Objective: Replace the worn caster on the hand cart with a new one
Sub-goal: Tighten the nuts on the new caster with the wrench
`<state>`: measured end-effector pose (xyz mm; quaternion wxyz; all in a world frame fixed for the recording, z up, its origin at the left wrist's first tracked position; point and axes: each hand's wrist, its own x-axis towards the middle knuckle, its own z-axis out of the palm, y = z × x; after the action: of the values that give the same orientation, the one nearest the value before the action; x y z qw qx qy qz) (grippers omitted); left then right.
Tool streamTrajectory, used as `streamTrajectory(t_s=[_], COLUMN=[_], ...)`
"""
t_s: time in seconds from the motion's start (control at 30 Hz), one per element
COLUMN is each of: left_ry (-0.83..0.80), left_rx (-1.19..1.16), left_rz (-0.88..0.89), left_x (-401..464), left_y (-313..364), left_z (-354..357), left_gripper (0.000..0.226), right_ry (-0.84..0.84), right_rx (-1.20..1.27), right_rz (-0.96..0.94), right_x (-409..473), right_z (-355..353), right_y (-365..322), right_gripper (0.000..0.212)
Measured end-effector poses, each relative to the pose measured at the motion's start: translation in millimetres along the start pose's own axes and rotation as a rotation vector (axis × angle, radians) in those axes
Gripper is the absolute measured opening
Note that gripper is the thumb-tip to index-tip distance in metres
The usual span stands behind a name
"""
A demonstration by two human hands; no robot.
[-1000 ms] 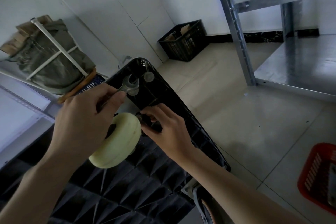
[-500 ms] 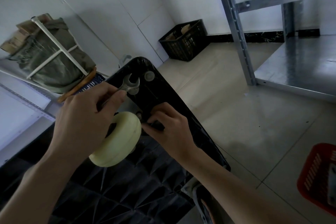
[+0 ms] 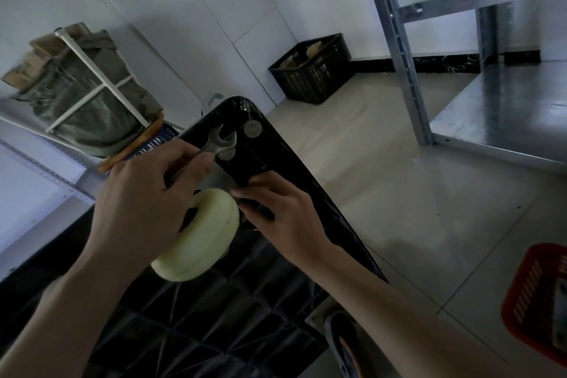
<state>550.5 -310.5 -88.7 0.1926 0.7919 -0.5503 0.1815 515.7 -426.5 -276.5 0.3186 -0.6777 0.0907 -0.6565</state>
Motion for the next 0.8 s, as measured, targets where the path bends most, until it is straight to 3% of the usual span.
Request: streamTrajectory(t_s=[0.07, 0.2, 0.33, 0.43, 0.6, 0.8], left_ry=[0.001, -0.005, 0.004, 0.003, 0.000, 0.013], left_rx=[-0.002, 0.002, 0.011, 0.006, -0.004, 0.002], left_rz=[0.001, 0.003, 0.000, 0.000, -0.001, -0.002], left_x=[0, 0, 1, 1, 1, 0], left_y=[0, 0, -2, -3, -3, -3], left_z=[0, 0, 1, 1, 1, 2], left_gripper=[0.018, 0.017, 0.018, 0.019, 0.020, 0.020], right_ry=[0.042, -0.036, 0.055, 0.108, -0.007, 0.053], right_rx=[-0.007, -0.040, -0.034, -0.070, 0.005, -0.053], right_rz=[0.017, -0.048, -0.059, -0.054, -0.039, -0.030], right_x=[-1, -1, 4, 5, 1, 6], right_z=[0, -2, 8, 12, 6, 8], right_y=[3, 4, 6, 4, 4, 5], right_gripper=[0.017, 0.025, 0.014, 0.020, 0.021, 0.022])
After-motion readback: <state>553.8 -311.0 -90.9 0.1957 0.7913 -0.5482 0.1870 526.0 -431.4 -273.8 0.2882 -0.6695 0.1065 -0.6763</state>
